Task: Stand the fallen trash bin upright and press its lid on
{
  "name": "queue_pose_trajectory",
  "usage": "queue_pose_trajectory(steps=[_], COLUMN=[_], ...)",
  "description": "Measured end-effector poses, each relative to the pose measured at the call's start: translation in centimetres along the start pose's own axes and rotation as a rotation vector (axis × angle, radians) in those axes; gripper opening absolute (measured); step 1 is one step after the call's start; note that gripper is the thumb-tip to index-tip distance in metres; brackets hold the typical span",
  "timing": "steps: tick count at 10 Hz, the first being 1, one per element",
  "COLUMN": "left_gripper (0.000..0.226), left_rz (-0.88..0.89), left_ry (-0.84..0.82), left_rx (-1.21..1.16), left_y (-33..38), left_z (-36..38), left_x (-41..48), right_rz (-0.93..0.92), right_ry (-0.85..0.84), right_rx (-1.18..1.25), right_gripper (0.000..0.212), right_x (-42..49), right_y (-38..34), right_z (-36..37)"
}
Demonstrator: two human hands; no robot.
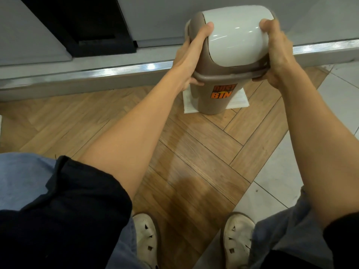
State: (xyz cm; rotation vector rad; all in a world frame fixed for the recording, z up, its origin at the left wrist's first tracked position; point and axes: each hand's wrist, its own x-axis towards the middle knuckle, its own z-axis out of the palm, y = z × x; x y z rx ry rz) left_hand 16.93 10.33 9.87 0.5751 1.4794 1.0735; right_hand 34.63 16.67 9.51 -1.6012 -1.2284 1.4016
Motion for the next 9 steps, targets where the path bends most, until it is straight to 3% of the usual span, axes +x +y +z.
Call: queue_pose_trajectory(steps=[4, 7, 8, 9], left_gripper=[0.085, 0.081, 0.079, 0.088], left_rz=[0.008, -0.033, 0.032, 0.168], left_ry=[-0.020, -0.020, 0.008, 0.114], left_rx=[-0.002, 0.121, 0.187, 0.269], left_y=[-0.4, 0.3, 0.9, 1.9], left_z=[0.9, 0.7, 0.4, 0.1], left_x=[1.1, 0.4, 0.9, 0.9], right_rz=[-0.019, -0.048, -0.147, -0.302], right_ry=[-0.032, -0.055, 0.002, 0.060], right_rx=[-0.013, -0.050, -0.060, -0.209], right_gripper=[0.049, 0.078, 0.086, 0.082], right_x=[0.5, 0.7, 1.1, 1.2], right_y=[0.4, 0.2, -0.8, -2.0], right_z=[-1.2, -2.0, -2.4, -2.6])
